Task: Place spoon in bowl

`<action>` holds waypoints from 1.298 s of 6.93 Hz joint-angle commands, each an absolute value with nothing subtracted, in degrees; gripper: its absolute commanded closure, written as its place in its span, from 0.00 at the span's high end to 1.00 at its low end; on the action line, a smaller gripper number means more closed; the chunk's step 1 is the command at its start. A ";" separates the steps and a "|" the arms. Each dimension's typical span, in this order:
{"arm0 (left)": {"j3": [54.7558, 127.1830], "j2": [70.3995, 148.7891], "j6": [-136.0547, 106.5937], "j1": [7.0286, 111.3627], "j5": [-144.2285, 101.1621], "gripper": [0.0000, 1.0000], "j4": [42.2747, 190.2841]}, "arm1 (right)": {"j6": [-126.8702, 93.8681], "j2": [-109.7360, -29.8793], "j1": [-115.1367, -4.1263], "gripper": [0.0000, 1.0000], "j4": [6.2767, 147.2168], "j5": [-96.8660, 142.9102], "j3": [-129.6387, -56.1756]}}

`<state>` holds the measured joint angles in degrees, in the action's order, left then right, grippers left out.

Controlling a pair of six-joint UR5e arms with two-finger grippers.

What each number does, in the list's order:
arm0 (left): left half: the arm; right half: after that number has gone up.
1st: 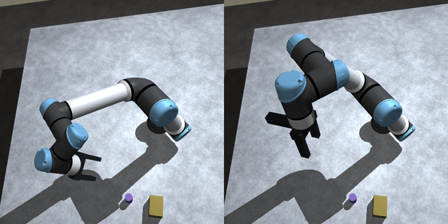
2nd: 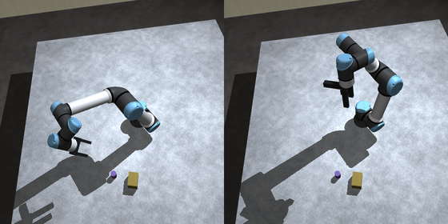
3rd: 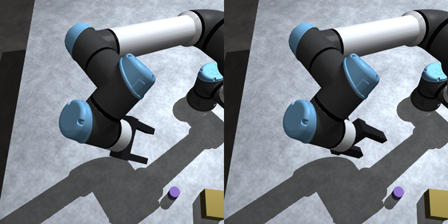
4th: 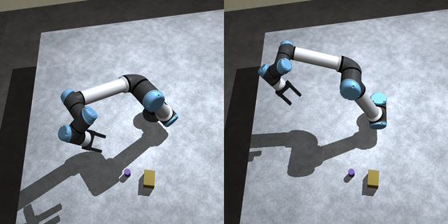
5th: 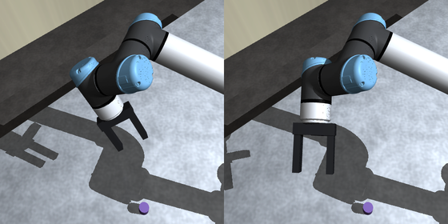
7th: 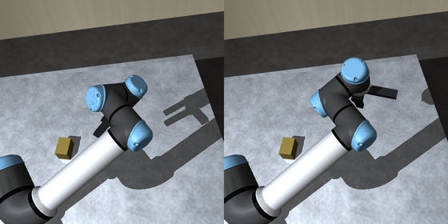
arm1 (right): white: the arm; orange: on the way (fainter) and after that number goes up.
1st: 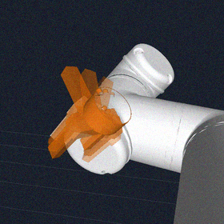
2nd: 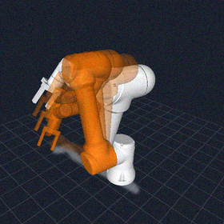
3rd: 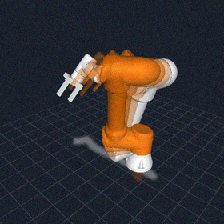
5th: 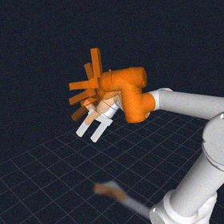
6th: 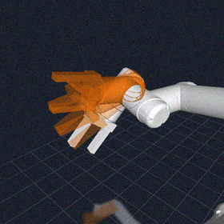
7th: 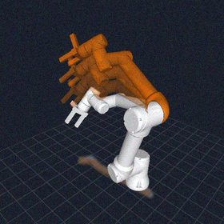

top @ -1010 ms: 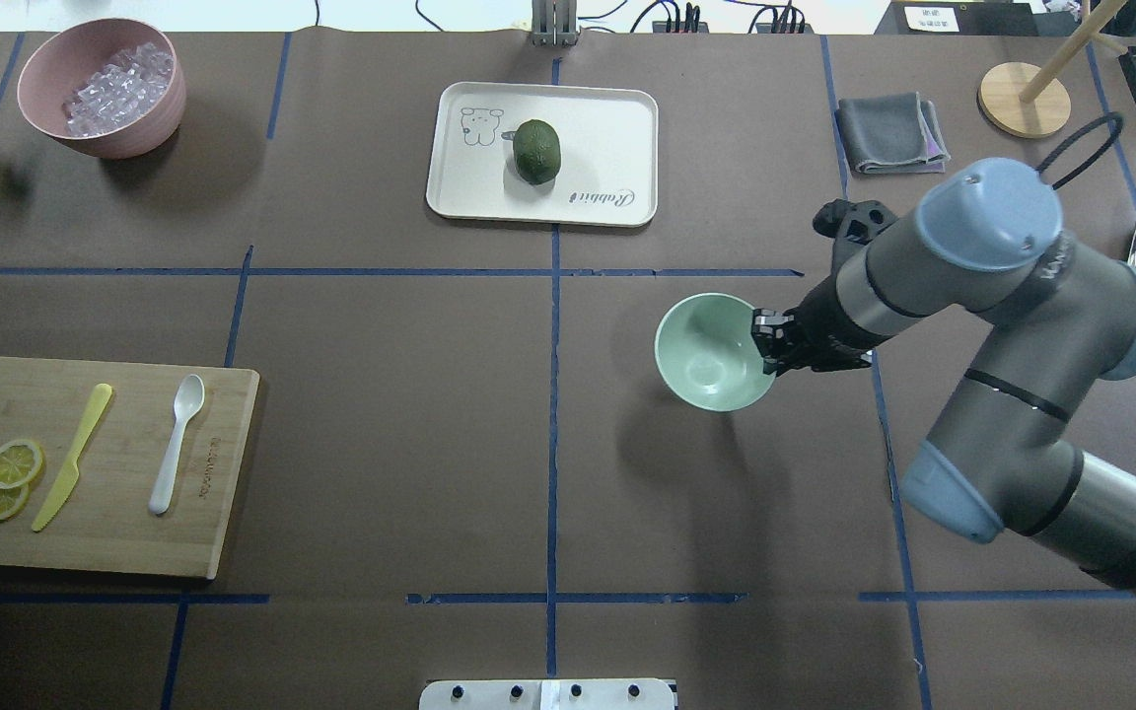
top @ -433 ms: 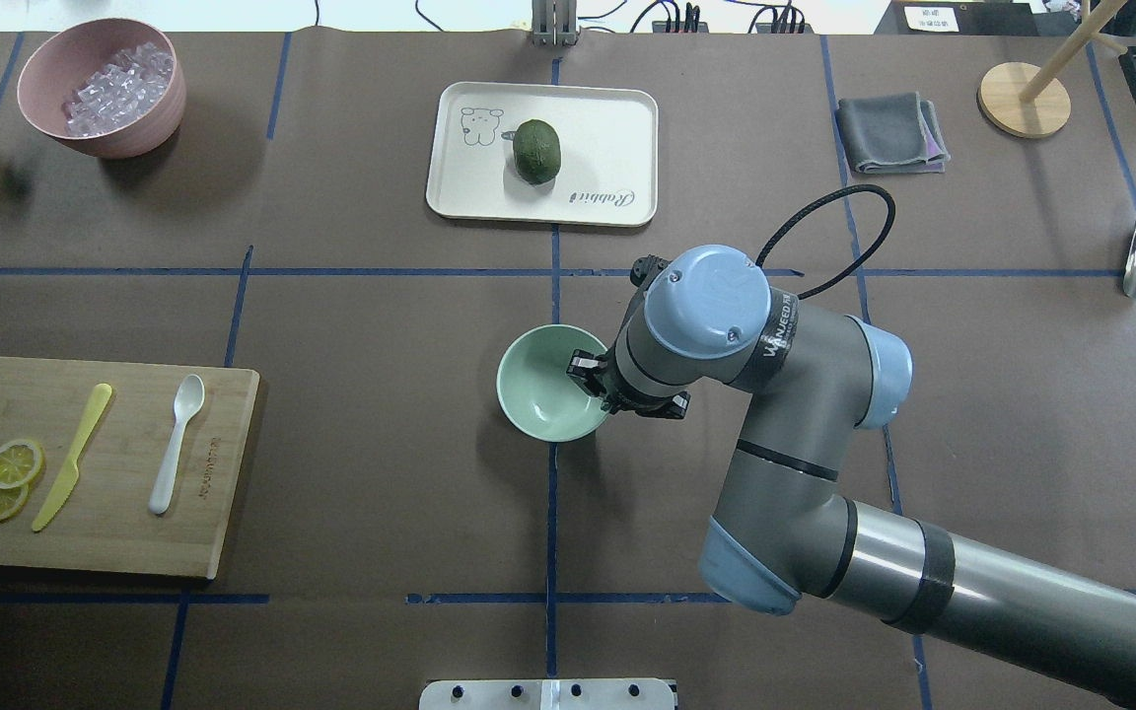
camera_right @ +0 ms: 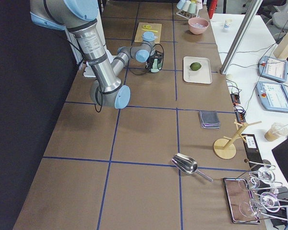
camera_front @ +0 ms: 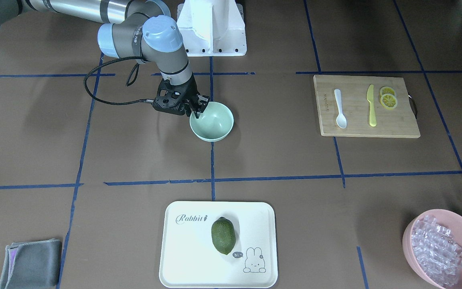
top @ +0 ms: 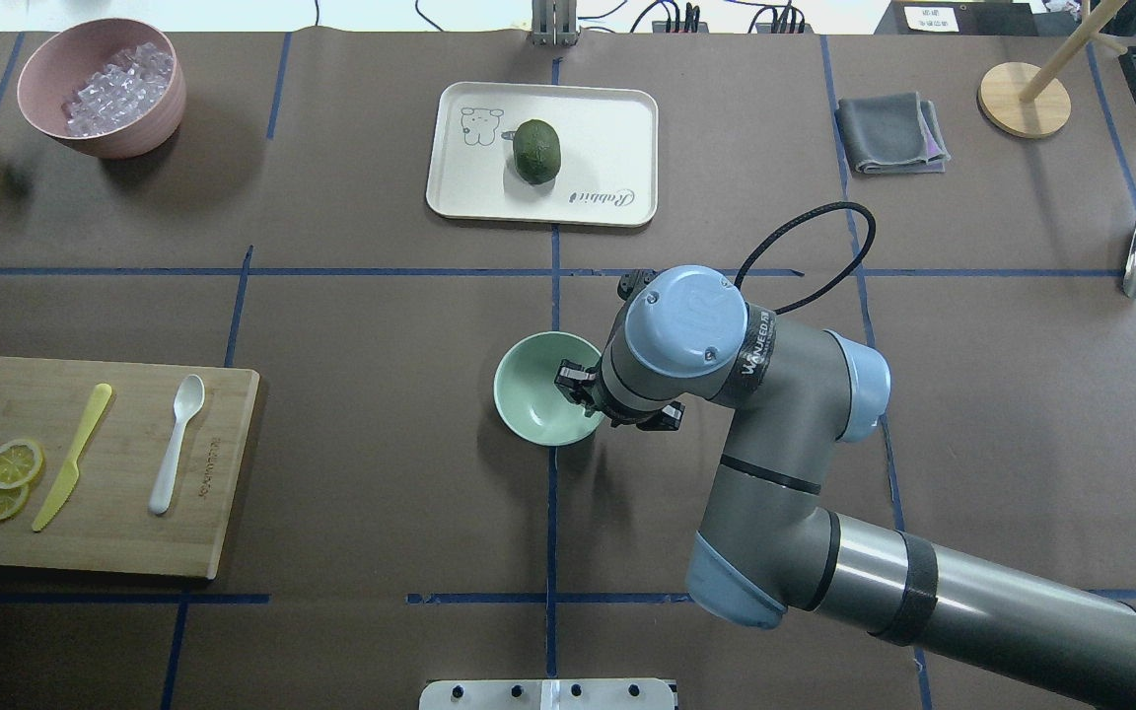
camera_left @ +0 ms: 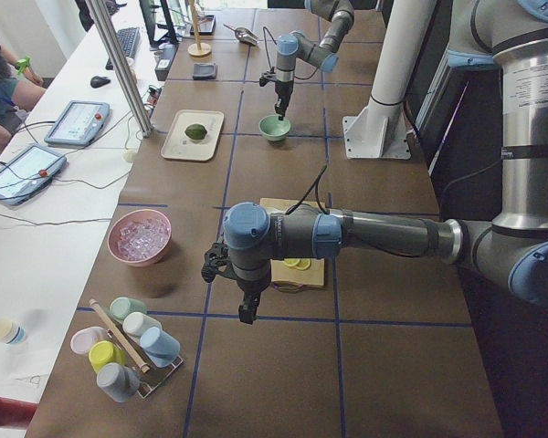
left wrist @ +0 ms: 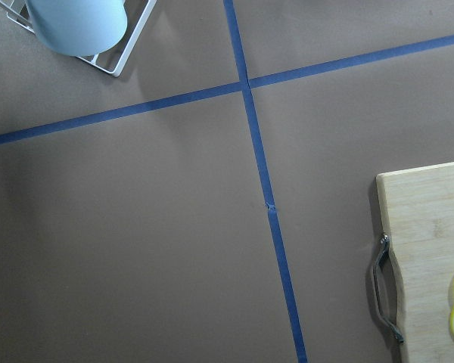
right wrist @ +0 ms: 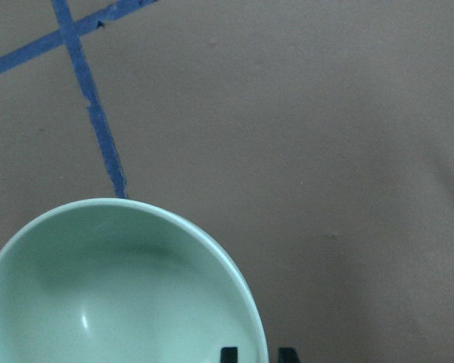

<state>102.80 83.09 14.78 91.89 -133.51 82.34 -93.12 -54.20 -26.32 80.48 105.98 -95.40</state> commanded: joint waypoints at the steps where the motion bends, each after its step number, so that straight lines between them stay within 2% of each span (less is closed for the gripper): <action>1: 103.71 83.32 14.77 90.63 -132.98 1.00 82.35 | -91.42 -55.18 -31.07 1.00 80.95 111.13 -97.72; 2: 103.28 83.32 14.50 88.18 -132.98 1.00 82.35 | -89.06 -57.28 -33.98 1.00 82.17 113.27 -99.47; 3: 103.71 83.58 12.85 88.07 -133.15 1.00 82.35 | -81.90 -60.78 -36.62 1.00 86.62 115.03 -104.80; 5: 102.40 88.30 2.75 88.07 -133.42 1.00 85.66 | -59.77 -68.24 -46.00 1.00 92.45 120.04 -109.84; 7: 102.39 88.51 3.07 88.07 -133.59 1.00 88.24 | -35.98 -81.41 -58.65 1.00 91.94 125.92 -111.97; 9: 102.39 89.03 2.46 87.89 -133.59 1.00 90.07 | -4.48 -95.29 -76.54 1.00 92.45 131.73 -111.27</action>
<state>102.33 88.73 2.72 87.99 -133.63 88.75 -21.44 -87.72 -67.01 92.06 129.28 -111.59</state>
